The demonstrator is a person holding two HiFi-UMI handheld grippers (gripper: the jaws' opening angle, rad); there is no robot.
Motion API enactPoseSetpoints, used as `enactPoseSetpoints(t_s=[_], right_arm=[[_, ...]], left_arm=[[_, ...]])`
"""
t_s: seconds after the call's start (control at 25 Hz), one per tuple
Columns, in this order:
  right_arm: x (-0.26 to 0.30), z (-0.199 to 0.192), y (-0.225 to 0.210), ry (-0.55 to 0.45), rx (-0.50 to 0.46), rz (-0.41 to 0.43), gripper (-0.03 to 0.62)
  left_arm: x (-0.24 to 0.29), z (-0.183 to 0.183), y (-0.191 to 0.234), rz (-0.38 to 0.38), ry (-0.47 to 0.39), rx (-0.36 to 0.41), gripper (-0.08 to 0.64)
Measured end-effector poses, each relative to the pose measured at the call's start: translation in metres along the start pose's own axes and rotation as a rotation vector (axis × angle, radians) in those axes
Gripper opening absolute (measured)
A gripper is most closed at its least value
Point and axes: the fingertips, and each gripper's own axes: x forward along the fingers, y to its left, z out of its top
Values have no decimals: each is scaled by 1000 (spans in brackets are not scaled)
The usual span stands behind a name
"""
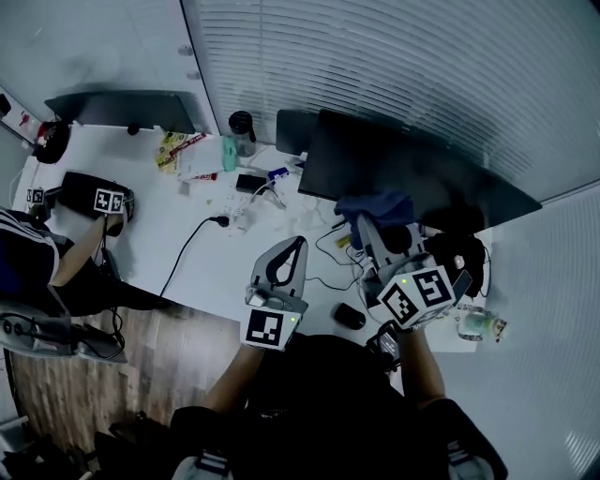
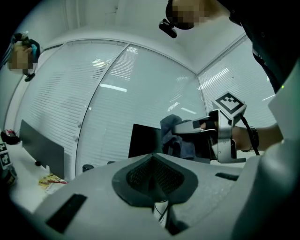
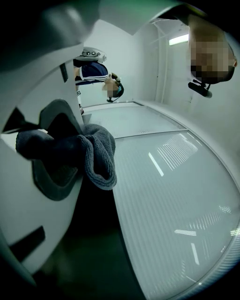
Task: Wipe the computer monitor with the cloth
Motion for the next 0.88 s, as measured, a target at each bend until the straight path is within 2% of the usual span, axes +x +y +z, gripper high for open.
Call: enactPoseSetpoints(t_s=[0.16, 0.36, 0.52, 0.64, 0.88], right_arm=[[32, 17, -2, -11, -30, 11, 110], [65, 46, -10, -46, -67, -8, 110], [88, 59, -1, -63, -108, 5, 110], [105, 62, 3, -59, -109, 25, 110], [129, 46, -13, -15, -66, -44, 110]], left_arm=[[8, -7, 10, 7, 28, 3, 6], [21, 0, 15, 18, -1, -3, 6], [21, -4, 16, 17, 11, -23, 6], [22, -9, 14, 9, 24, -29, 6], [22, -10, 14, -1, 26, -27, 6]])
